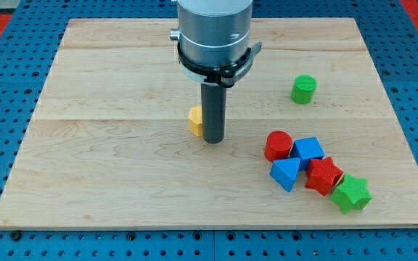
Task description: Move the yellow hexagon closer to the yellow heart
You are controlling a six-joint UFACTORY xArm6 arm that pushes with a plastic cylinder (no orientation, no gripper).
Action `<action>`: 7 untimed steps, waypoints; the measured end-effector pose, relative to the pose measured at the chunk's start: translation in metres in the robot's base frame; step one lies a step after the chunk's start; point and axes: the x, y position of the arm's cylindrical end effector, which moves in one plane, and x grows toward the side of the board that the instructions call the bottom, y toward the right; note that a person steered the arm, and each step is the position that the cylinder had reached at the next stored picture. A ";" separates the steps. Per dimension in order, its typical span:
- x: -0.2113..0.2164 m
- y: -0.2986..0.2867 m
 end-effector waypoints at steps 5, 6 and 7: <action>0.001 -0.022; -0.060 -0.027; -0.117 -0.020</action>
